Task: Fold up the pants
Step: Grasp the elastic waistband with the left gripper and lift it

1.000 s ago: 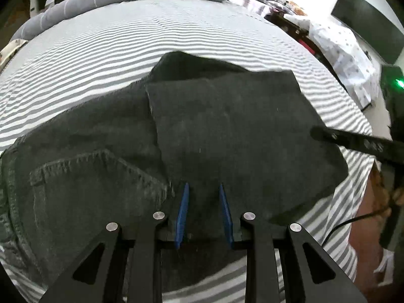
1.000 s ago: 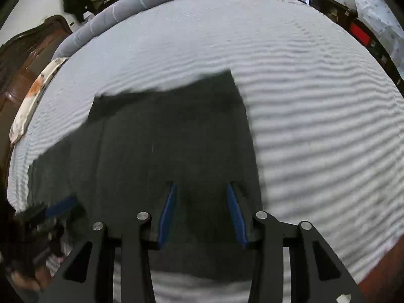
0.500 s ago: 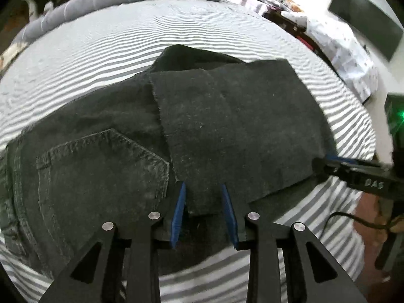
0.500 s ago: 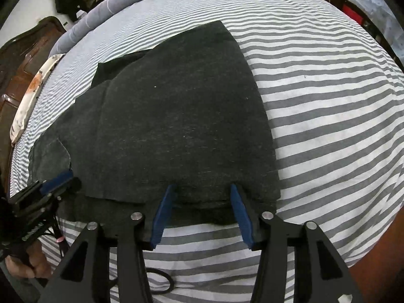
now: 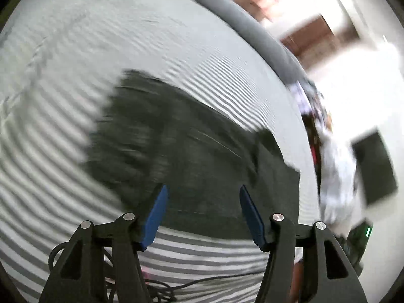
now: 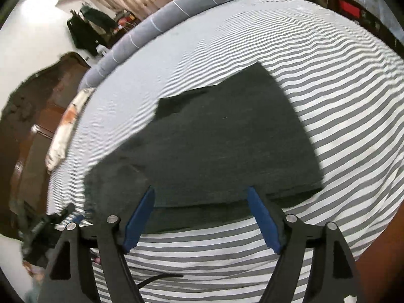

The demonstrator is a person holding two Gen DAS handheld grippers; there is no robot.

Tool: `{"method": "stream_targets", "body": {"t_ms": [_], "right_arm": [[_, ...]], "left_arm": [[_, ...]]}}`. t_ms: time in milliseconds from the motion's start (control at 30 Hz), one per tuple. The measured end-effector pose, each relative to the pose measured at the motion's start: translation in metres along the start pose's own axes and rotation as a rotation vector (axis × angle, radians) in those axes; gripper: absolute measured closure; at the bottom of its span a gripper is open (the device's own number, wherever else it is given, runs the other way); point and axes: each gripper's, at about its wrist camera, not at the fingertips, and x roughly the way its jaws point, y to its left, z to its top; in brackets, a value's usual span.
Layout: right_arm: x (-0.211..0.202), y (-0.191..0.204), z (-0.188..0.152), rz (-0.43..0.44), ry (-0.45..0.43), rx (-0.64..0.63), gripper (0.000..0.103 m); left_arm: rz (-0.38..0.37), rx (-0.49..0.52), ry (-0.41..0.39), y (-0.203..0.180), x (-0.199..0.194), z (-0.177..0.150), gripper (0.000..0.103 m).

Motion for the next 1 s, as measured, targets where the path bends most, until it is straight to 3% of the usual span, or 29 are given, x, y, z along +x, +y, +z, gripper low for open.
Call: {"method": "stream_targets", "body": {"t_ms": [167,367,533,633,733,867,900,1000], "right_arm": [[0.006,0.018,-0.007,0.046,0.017,0.048,0.028],[0.003,0.036,-0.015,0.008,0.023,-0.01,0.028],[0.002,0.044,-0.019,-0.01,0.023,-0.025,0.028],[0.004,0.047,-0.021,-0.014,0.029,-0.024,0.028],[0.007,0.051,-0.023,-0.021,0.038,-0.031,0.028],[0.011,0.056,-0.026,-0.023,0.051,-0.038,0.028],[0.013,0.057,-0.026,-0.024,0.054,-0.04,0.028],[0.017,0.06,-0.028,-0.028,0.067,-0.048,0.028]], "left_arm": [[-0.031,-0.208,-0.035,0.056,-0.012,0.002,0.043],[-0.056,-0.339,0.034,0.083,0.013,0.002,0.043],[-0.084,-0.424,0.04,0.101,0.025,0.012,0.043],[-0.092,-0.438,0.046,0.11,0.031,0.017,0.043],[-0.151,-0.419,0.03,0.11,0.031,0.022,0.044],[-0.188,-0.349,-0.013,0.1,0.023,0.025,0.058],[-0.209,-0.333,-0.022,0.098,0.022,0.026,0.068],[-0.236,-0.272,-0.052,0.086,0.019,0.027,0.069]]}}
